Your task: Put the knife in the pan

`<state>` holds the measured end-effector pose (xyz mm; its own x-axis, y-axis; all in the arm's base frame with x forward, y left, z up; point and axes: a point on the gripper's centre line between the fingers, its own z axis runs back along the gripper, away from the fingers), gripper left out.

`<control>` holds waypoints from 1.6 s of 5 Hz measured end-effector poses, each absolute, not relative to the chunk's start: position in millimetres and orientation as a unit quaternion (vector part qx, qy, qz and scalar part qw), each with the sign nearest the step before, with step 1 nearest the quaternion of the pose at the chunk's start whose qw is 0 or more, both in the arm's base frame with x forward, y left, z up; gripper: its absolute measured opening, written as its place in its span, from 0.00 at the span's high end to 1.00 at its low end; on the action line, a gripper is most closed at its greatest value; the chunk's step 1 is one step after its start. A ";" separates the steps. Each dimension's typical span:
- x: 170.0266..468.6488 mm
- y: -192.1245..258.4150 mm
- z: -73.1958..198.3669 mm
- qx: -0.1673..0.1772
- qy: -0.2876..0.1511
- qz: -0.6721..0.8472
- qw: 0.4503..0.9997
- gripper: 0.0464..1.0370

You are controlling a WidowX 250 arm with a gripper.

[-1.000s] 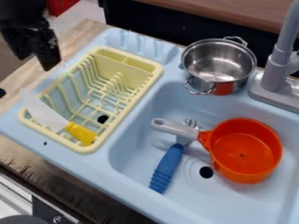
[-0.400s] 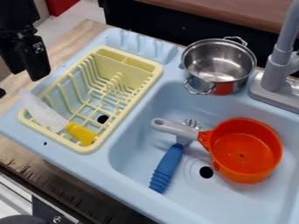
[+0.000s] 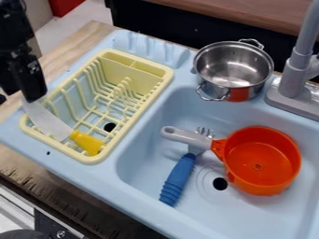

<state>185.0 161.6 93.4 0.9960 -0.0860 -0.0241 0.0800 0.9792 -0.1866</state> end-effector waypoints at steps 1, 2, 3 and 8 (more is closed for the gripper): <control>175.5 153.5 88.8 -0.089 0.002 -0.037 0.995 0.04; 175.7 152.5 92.0 -0.088 -0.007 -0.017 0.996 0.08; 174.1 150.0 92.6 -0.093 0.002 -0.012 0.996 0.35; 177.2 131.4 105.4 -0.102 0.006 -0.013 0.995 0.97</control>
<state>177.2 131.4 105.4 0.9996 -0.0261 -0.0084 0.0239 0.9788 -0.2035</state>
